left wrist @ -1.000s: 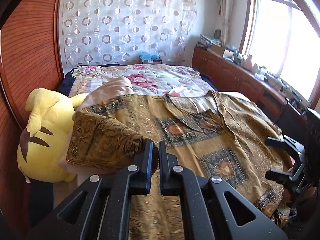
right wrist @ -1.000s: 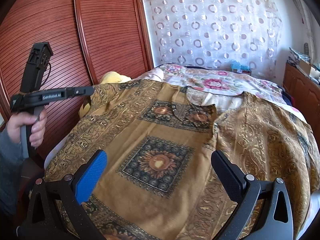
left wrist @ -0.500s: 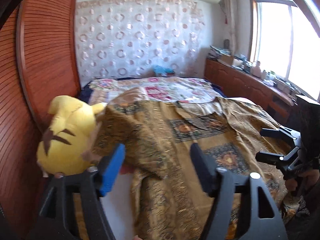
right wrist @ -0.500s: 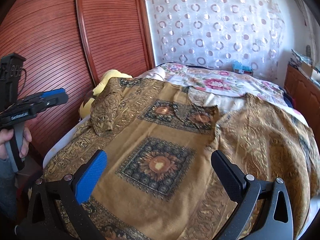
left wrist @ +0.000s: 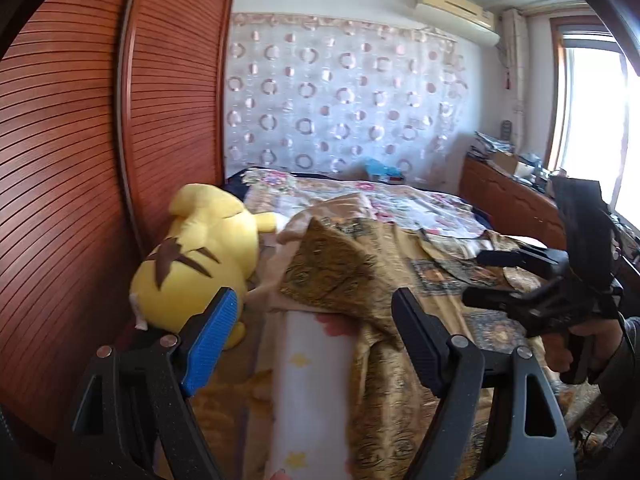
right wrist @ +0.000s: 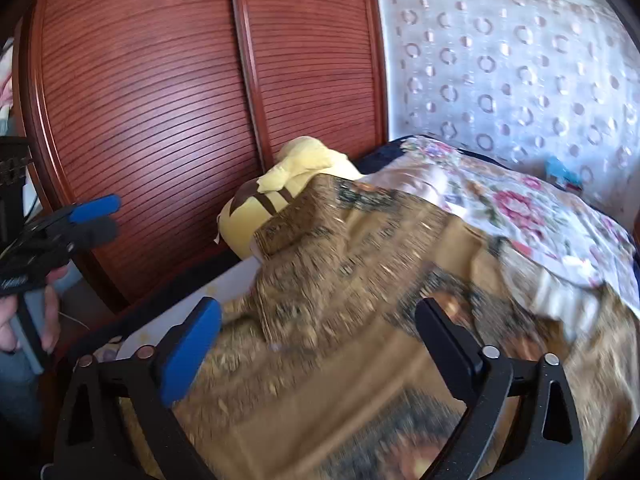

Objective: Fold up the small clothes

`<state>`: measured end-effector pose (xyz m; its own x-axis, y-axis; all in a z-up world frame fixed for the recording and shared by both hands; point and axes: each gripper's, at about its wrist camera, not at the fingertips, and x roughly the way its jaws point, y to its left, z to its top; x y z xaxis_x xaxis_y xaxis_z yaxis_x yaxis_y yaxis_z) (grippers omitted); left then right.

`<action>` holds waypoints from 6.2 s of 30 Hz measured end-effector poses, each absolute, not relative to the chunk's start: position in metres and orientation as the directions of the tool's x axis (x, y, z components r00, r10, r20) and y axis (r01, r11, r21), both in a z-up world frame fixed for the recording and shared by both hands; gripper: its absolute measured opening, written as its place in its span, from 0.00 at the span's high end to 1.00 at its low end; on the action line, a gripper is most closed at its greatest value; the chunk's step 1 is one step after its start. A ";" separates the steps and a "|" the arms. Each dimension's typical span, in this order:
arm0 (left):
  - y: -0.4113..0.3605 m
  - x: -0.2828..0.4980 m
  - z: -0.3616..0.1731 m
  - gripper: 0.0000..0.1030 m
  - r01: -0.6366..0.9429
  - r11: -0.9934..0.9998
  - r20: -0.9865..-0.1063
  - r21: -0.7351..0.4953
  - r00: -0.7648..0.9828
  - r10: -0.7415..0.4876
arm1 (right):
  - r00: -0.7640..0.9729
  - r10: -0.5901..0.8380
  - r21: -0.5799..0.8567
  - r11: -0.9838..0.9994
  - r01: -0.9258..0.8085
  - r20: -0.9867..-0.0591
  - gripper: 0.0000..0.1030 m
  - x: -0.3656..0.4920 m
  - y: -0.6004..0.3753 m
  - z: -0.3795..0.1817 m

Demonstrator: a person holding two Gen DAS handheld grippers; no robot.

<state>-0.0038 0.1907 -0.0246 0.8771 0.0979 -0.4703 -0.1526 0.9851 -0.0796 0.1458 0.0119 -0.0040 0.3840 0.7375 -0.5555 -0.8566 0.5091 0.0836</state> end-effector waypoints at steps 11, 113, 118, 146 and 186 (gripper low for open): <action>0.200 -0.015 -0.053 0.22 -0.182 0.977 -0.491 -0.112 0.865 0.104 | 0.271 0.703 0.028 0.382 -0.924 -0.658 0.30 0.166 0.109 -0.034; 0.168 0.255 -0.023 0.74 0.049 0.998 -0.658 -0.026 0.751 -0.053 | 0.544 0.376 -0.024 0.806 -0.591 -0.750 0.49 0.262 -0.104 -0.054; 0.142 0.246 -0.031 0.63 0.103 0.994 -0.663 -0.042 0.741 -0.104 | 0.546 0.374 -0.027 0.807 -0.591 -0.750 0.49 0.263 -0.103 -0.055; 0.063 0.242 -0.108 0.20 0.239 0.971 -0.788 -0.008 0.596 -0.153 | 0.635 0.393 0.020 0.859 -0.511 -0.665 0.48 0.239 -0.184 -0.004; 0.036 0.234 -0.068 0.19 0.242 0.969 -0.691 -0.041 0.694 -0.203 | 0.664 0.124 0.031 0.988 -0.150 -0.738 0.94 0.207 -0.363 -0.044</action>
